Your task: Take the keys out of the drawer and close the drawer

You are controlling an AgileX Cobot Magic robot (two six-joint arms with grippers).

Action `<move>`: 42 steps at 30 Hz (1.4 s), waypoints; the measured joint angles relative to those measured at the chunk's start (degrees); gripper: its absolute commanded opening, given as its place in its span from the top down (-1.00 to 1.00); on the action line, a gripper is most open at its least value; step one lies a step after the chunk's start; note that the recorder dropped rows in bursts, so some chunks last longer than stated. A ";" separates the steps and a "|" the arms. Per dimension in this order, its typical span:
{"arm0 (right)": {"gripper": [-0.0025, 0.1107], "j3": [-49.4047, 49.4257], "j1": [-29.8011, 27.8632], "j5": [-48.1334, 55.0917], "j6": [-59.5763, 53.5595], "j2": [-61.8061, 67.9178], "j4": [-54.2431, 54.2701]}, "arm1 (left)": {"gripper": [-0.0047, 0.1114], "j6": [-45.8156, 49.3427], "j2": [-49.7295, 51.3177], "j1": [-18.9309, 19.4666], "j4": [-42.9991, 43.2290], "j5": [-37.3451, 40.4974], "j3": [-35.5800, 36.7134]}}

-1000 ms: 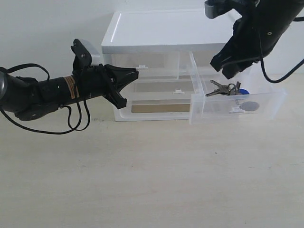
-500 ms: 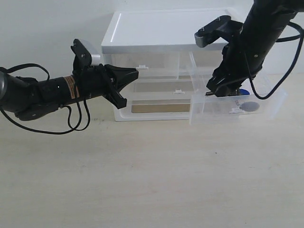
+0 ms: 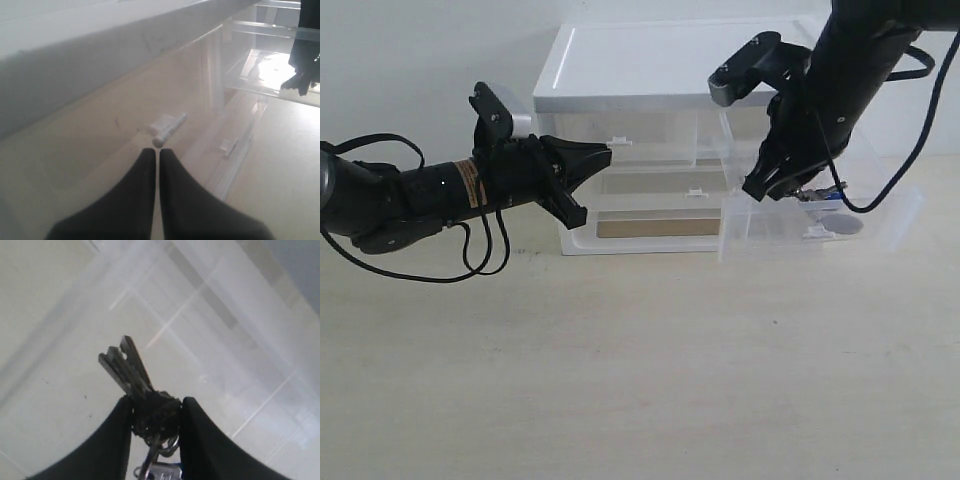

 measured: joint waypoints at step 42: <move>0.96 14.34 3.22 -2.09 12.57 -37.64 3.23 | 0.84 0.09 0.00 0.00 0.00 0.00 0.00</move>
